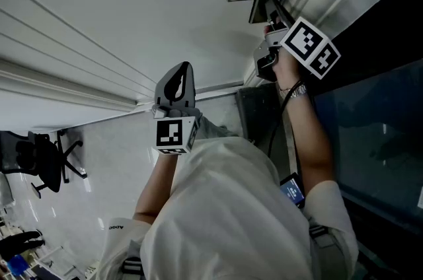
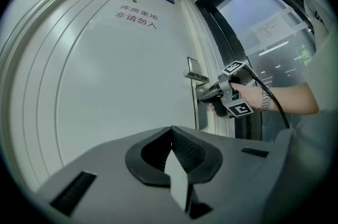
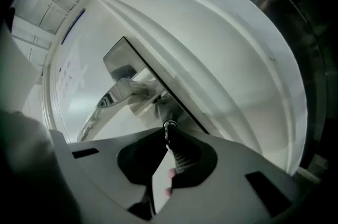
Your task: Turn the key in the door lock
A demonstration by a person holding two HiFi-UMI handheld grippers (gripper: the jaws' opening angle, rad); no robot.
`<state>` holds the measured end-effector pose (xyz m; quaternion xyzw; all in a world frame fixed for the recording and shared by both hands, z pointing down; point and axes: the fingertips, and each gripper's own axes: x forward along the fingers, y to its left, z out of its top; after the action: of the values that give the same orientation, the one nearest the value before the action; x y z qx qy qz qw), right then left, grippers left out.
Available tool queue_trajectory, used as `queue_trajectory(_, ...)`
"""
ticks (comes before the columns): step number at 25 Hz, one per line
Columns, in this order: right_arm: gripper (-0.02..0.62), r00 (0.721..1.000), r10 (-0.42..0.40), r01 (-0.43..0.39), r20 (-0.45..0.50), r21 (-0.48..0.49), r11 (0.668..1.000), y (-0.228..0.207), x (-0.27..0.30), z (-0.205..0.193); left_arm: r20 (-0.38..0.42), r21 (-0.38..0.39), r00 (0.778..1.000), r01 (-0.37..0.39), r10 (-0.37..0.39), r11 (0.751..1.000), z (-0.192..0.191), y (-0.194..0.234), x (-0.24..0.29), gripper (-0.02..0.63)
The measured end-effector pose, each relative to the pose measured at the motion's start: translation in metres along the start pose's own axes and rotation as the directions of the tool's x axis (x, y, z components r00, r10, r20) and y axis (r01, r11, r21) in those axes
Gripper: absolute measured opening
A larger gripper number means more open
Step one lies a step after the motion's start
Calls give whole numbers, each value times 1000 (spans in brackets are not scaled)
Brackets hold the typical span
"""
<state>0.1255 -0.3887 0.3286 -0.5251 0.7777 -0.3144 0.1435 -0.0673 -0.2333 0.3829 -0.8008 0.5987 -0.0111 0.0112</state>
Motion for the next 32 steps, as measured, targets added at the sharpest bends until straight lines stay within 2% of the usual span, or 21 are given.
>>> queue_trajectory(2, 11, 1000, 14, -14, 2, 87, 996, -1, 0, 0, -3, -1, 1000, -2, 2, 1000, -1, 0, -2, 9)
queue_trajectory(5, 11, 999, 37, -38, 11, 236, 971, -3, 0, 0, -23, -3, 1000, -4, 4, 1000, -5, 0, -6, 10)
queue_trajectory(8, 12, 999, 49, -49, 7, 218, 975, -1, 0, 0, -3, -1, 1000, -8, 8, 1000, 1, 0, -9, 9)
queue_trajectory(10, 12, 998, 54, -50, -23, 139, 989, -1, 0, -4, 6, 1, 1000, -7, 7, 1000, 2, -1, -9, 9)
queue_trajectory(12, 21, 995, 55, -54, -83, 9, 998, 1, -2, -14, 5, 3, 1000, -4, 4, 1000, 1, -2, -8, 9)
queue_trajectory(14, 112, 990, 43, -67, -136, -177, 982, 6, -9, -24, -3, 5, 1000, 1, -1, 1000, -1, -3, -8, 10)
queue_trajectory(17, 117, 984, 11, -89, -177, -442, 892, 13, -20, -33, -20, 5, 1000, 13, -13, 1000, -4, -7, -9, 9)
queue_trajectory(21, 117, 979, -56, -81, -196, -626, 776, 7, -26, -36, 5, 10, 999, 41, -41, 999, 3, -19, -7, 9)
queue_trajectory(22, 117, 981, -83, -59, -176, -678, 733, 4, -26, -33, 3, 10, 999, 44, -44, 999, 3, -20, -6, 9)
queue_trajectory(23, 117, 983, -111, -35, -148, -739, 672, 1, -27, -30, 1, 11, 999, 45, -45, 999, 2, -20, -5, 9)
queue_trajectory(24, 117, 984, -137, -12, -116, -805, 593, 0, -26, -26, 0, 11, 999, 44, -44, 999, 2, -19, -4, 9)
queue_trajectory(25, 117, 984, -161, 9, -82, -868, 497, 0, -26, -22, 1, 12, 999, 43, -43, 999, 2, -18, -2, 9)
queue_trajectory(27, 117, 981, -193, 43, -11, -960, 276, 3, -25, -15, 3, 13, 999, 42, -42, 999, 3, -17, 0, 9)
queue_trajectory(29, 117, 977, -209, 49, 36, -997, 61, 6, -23, -12, 4, 15, 999, 43, -43, 999, 3, -15, 3, 10)
queue_trajectory(30, 117, 976, -214, 39, 45, -999, -32, 7, -22, -14, 4, 14, 999, 44, -45, 999, 3, -15, 4, 9)
queue_trajectory(32, 117, 973, -223, 8, 50, -982, -186, 8, -20, -17, 8, 4, 999, 49, -50, 999, 5, -18, 5, 9)
